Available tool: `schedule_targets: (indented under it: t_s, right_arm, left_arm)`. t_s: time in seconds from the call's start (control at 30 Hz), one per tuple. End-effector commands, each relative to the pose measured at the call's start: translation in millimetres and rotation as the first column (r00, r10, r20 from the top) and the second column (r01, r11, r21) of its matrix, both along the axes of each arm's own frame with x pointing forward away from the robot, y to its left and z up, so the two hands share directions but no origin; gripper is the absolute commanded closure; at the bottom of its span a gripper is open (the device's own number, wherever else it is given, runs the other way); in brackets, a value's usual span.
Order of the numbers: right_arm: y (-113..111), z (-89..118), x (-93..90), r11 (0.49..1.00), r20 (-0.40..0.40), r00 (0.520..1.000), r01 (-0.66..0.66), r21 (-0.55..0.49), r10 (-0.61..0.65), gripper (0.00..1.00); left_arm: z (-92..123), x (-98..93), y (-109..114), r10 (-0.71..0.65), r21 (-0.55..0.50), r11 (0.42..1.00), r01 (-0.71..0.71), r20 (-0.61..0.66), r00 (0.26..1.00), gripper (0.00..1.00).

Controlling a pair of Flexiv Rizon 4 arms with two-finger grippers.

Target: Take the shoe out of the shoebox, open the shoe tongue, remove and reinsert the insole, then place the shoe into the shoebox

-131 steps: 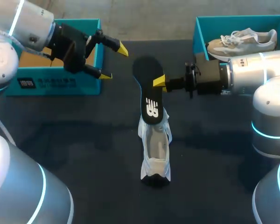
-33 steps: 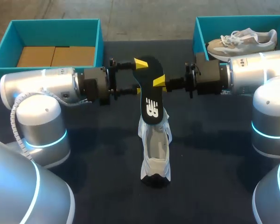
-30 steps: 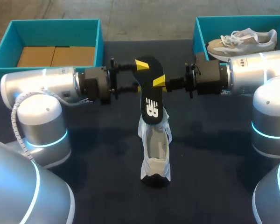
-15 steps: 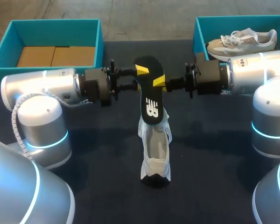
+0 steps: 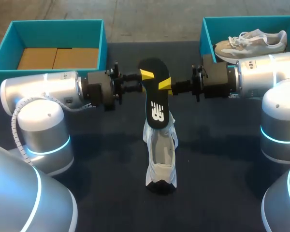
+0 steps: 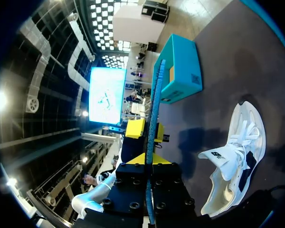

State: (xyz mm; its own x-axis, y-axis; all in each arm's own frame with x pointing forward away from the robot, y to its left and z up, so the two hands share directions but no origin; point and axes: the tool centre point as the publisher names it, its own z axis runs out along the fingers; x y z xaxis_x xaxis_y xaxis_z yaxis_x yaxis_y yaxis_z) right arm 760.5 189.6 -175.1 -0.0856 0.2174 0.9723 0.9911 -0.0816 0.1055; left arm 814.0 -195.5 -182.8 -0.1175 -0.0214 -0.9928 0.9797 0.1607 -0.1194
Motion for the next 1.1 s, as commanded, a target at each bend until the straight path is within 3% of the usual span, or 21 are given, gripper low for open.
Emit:
schedule_targets:
  t_s: [0.03, 0.3, 0.37, 0.77, 0.8, 0.83, 0.87, 1.1]
  right_arm:
    - [1.5, -0.3, -0.2, 1.000, 0.000, 1.000, 0.001, -0.001, -0.001, 1.00]
    - [1.5, -0.3, -0.2, 1.000, 0.000, 1.000, 0.001, -0.001, -0.001, 1.00]
    - [1.5, -0.3, -0.2, 1.000, 0.000, 1.000, 0.001, -0.001, -0.001, 1.00]
    - [1.7, -0.2, -0.5, 1.000, -0.002, 1.000, 0.000, -0.003, 0.000, 1.00]
    - [1.7, 0.0, -0.7, 1.000, -0.004, 1.000, -0.002, -0.005, 0.002, 0.71]
    - [1.7, 0.2, -0.8, 1.000, -0.007, 1.000, -0.005, -0.008, 0.005, 0.07]
    - [1.6, 0.4, -0.8, 1.000, -0.010, 1.000, -0.004, -0.013, 0.004, 0.00]
    - [-5.6, 2.8, -2.6, 1.000, -0.011, 1.000, -0.005, -0.031, 0.004, 0.00]
  left_arm:
    - [-0.4, -2.4, 0.5, 0.004, -0.001, 1.000, -0.004, 0.003, 1.000, 0.81]
    - [-0.2, -2.0, 0.8, 0.002, 0.001, 1.000, -0.002, 0.008, 1.000, 0.89]
    - [-0.2, -1.5, -0.1, -0.001, 0.002, 1.000, 0.001, 0.010, 1.000, 1.00]
    - [-0.1, -0.3, -2.9, -0.011, 0.008, 1.000, 0.011, 0.019, 1.000, 1.00]
    - [0.0, -0.4, -2.8, -0.011, 0.008, 1.000, 0.011, 0.020, 1.000, 1.00]
    - [0.1, -0.8, -2.4, -0.010, 0.009, 1.000, 0.010, 0.020, 1.000, 1.00]
    - [0.4, -1.3, -1.8, -0.010, 0.009, 1.000, 0.010, 0.021, 1.000, 1.00]
    - [1.1, -5.9, 6.6, -0.010, 0.012, 1.000, 0.009, 0.014, 1.000, 1.00]
